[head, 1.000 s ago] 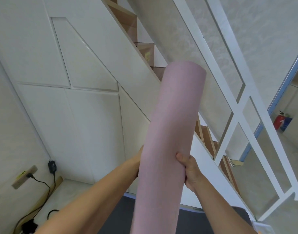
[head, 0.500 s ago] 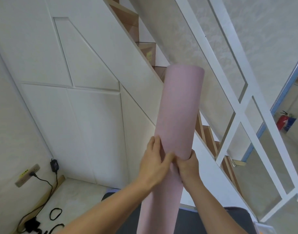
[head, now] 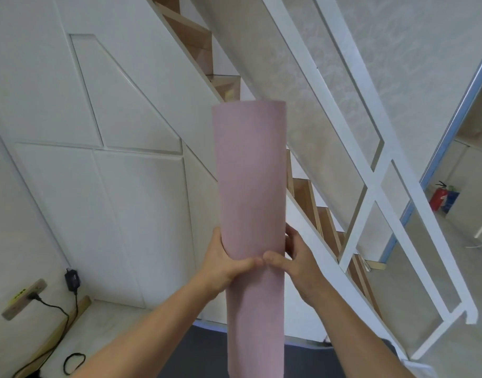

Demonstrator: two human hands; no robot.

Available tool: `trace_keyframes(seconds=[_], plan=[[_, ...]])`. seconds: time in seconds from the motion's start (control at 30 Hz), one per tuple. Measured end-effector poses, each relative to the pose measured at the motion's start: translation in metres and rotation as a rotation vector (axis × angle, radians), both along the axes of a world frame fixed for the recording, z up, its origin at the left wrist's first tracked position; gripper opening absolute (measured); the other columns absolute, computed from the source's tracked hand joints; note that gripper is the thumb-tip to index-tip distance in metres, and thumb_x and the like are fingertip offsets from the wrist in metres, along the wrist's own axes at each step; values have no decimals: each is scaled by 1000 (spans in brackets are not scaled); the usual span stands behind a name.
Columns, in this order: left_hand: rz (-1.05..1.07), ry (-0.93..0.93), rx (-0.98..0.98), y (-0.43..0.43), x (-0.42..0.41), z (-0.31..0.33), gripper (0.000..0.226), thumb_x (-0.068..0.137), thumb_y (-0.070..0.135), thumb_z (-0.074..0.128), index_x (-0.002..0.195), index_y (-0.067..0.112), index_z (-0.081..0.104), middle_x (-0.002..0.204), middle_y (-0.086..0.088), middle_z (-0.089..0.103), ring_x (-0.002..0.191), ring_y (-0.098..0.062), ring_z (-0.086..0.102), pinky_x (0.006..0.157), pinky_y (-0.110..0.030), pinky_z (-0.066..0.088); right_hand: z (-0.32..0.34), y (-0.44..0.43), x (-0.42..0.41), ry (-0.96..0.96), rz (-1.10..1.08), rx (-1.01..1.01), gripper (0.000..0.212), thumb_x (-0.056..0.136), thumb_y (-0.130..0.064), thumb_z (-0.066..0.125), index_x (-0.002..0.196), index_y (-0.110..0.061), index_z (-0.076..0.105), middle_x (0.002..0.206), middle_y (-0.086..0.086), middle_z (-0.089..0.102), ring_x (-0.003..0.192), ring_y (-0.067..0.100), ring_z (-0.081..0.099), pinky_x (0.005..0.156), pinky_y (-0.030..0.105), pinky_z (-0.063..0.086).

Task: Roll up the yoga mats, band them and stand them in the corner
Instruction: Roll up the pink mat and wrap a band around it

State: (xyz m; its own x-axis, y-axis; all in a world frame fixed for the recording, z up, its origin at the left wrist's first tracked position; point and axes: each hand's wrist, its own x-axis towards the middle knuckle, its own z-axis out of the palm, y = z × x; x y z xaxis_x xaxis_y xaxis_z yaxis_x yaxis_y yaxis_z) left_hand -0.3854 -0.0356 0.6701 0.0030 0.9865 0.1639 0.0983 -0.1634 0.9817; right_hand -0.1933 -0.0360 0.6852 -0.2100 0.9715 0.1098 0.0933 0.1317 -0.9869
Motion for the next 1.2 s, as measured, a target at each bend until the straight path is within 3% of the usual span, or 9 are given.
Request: trace_keyframes(seconds=[0.13, 0.23, 0.4, 0.5, 0.67, 0.8, 0.97, 1.1, 1.2], plan=[[-159, 78, -66, -2, -11, -26, 108, 53, 30, 100, 140, 34, 35, 130, 5, 58, 116, -14, 62, 92, -39, 57, -9, 4, 0, -202, 98, -68, 95, 51, -34, 95, 128, -45, 41, 126, -13, 60, 113, 12, 62, 98, 39, 56], [-284, 159, -174, -4, -21, -42, 106, 53, 21, 98, 140, 35, 39, 127, 10, 61, 117, -12, 61, 96, -42, 56, -36, 3, -1, -324, 127, -104, 94, 56, -29, 96, 125, -54, 37, 125, -22, 56, 116, 10, 58, 99, 35, 54], [-378, 187, -410, -4, -39, -85, 76, 54, 2, 80, 121, 31, 58, 117, 7, 68, 113, -18, 61, 90, -39, 57, -113, 0, -7, -387, 130, -205, 102, 52, -26, 97, 133, -46, 38, 120, -25, 58, 114, 11, 59, 87, 24, 57], [-314, -6, -652, -6, -45, -142, 42, 63, -5, 58, 97, 18, 69, 99, -4, 71, 97, -23, 69, 91, -50, 57, -188, -5, -5, -364, 112, -323, 107, 48, -29, 95, 135, -45, 34, 124, -20, 58, 118, 10, 56, 97, 43, 55], [-96, -357, -762, -1, -27, -265, 39, 99, 27, 41, 124, 15, 67, 124, -16, 67, 115, -41, 62, 88, -68, 51, -324, -4, -6, -321, 120, -425, 104, 50, -26, 90, 129, -63, 33, 130, -23, 57, 122, 10, 55, 101, 44, 53], [-22, -314, -819, 24, -6, -383, 47, 99, 49, 41, 125, 18, 66, 121, -13, 69, 108, -38, 64, 75, -54, 56, -438, 14, -7, -331, 120, -492, 104, 47, -33, 87, 126, -61, 25, 135, -19, 51, 124, 14, 51, 104, 41, 50], [35, -278, -839, 52, 3, -525, 44, 98, 49, 43, 119, 18, 68, 115, -12, 71, 100, -33, 65, 65, -44, 55, -564, 38, -7, -313, 104, -538, 113, 38, -46, 81, 139, -44, 31, 135, -15, 50, 122, 14, 51, 104, 38, 51], [63, -257, -854, 70, 5, -603, 43, 100, 50, 43, 118, 22, 70, 115, -7, 73, 109, -35, 66, 87, -61, 56, -655, 50, -6, -284, 56, -509, 110, 42, -40, 88, 138, -46, 36, 133, -19, 55, 122, 10, 55, 103, 41, 52], [72, -250, -869, 81, 8, -638, 43, 100, 55, 42, 116, 28, 72, 114, -4, 74, 110, -32, 67, 93, -62, 53, -698, 59, -6, -276, 29, -503, 103, 41, -36, 89, 131, -50, 41, 128, -21, 59, 119, 6, 58, 102, 42, 52]])
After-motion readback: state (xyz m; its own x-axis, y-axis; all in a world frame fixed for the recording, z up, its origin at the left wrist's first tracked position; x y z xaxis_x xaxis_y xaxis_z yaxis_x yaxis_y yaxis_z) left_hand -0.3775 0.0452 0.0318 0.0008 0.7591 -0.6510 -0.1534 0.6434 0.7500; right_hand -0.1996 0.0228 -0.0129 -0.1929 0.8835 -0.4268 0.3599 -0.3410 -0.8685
